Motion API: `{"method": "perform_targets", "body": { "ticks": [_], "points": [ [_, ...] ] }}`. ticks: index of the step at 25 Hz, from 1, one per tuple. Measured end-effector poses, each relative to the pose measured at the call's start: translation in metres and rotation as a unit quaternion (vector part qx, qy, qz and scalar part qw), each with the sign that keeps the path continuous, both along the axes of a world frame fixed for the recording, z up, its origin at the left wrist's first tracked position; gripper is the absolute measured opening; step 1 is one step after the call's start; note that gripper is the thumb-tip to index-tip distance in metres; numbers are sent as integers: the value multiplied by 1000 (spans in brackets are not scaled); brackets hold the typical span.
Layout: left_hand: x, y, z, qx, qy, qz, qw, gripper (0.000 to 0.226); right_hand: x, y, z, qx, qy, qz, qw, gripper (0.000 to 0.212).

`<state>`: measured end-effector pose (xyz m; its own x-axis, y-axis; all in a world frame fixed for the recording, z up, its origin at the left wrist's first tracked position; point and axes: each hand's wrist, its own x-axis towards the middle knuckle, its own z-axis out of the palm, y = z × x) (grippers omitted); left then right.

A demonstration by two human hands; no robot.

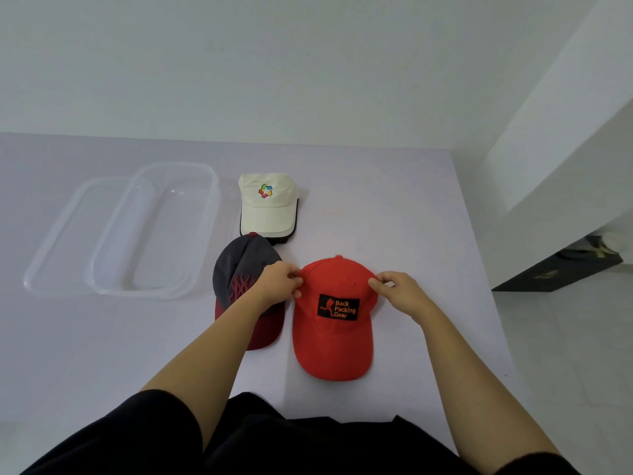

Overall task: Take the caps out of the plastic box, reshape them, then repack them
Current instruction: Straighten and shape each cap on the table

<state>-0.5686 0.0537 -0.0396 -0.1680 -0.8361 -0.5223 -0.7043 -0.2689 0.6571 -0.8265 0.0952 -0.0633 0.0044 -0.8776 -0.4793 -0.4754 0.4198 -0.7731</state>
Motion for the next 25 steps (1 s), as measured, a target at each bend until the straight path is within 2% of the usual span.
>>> {"method": "perform_targets", "body": {
  "ticks": [4,7,9,12,14,15,17,19,20,23,25],
  "points": [
    [-2,-1,3,-46,-51,-32,997,18,2,1,3,-28,46,-9,998,20],
    [3,0,17,-74,-44,-45,995,9,-1,2,9,-28,59,-16,998,46],
    [14,-1,31,-108,-23,-12,994,22,-5,1,18,-61,83,-75,992,54],
    [44,-1,49,-164,-50,46,984,31,9,1,41,-187,74,-250,947,34],
    [66,3,52,-193,-65,103,974,30,42,4,54,-263,54,-292,918,21],
    [76,5,50,-205,-71,134,967,32,65,7,59,-287,45,-264,920,18],
    [96,6,37,-204,-88,166,961,40,116,12,54,-271,11,-122,955,21],
    [114,3,19,-138,-74,170,973,56,161,11,40,-165,-33,42,985,46],
    [121,0,13,-87,-32,182,979,63,179,5,30,-120,-25,86,989,61],
    [128,-6,1,42,95,183,978,68,209,-19,13,-82,9,73,994,83],
    [130,-10,-2,76,127,146,978,56,217,-32,11,-34,-24,18,999,95]
  ]
}}
